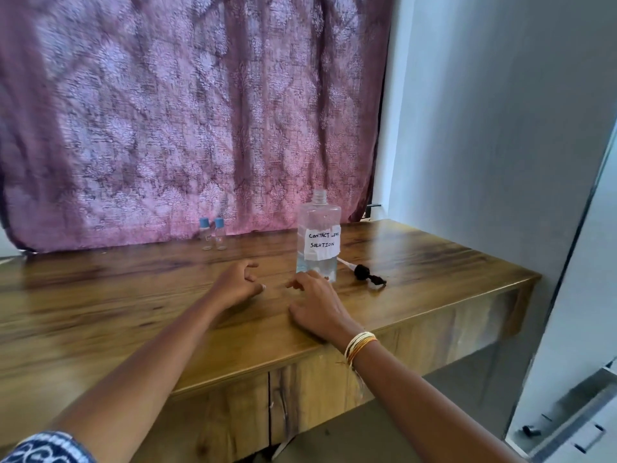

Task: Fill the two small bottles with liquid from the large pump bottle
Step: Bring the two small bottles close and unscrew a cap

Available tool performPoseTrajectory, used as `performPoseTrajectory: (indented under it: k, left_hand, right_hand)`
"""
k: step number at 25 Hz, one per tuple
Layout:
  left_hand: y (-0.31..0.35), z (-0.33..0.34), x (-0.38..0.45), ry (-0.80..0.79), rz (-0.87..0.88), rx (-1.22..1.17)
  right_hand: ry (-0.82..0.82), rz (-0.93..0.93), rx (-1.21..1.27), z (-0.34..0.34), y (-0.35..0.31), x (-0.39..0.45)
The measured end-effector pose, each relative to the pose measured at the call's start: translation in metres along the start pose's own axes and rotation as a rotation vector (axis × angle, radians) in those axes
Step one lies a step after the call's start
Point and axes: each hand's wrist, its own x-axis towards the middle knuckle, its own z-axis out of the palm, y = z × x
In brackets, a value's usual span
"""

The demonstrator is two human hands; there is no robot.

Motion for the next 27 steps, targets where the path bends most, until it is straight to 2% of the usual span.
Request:
performPoseTrajectory:
  k: [2,5,12,19,22,24,27]
  left_hand:
    - [-0.013,-0.017,-0.003,0.043,-0.011,0.012]
    - [-0.025,-0.036,0.0,0.093,-0.033,0.043]
    - [-0.064,-0.06,0.048,0.196,-0.111,0.028]
    - [-0.101,-0.07,0.115,0.428,-0.113,0.014]
    - [-0.117,-0.072,0.145,0.489,-0.192,-0.123]
    - [-0.127,-0.073,0.164,0.504,-0.233,-0.199]
    - [-0.134,-0.072,0.182,0.474,-0.238,-0.104]
  right_hand:
    - [-0.068,-0.017,0.037,0.01,-0.014,0.014]
    - [-0.163,0.056,0.089,0.027,-0.029,0.044]
    - [-0.228,0.14,0.181,0.078,-0.045,0.129]
    - [-0.164,0.192,0.3,0.125,-0.051,0.212]
    - [-0.098,0.292,0.345,0.153,-0.049,0.252]
    - [-0.099,0.327,0.343,0.17,-0.044,0.269]
    - [-0.105,0.272,0.299,0.185,-0.038,0.286]
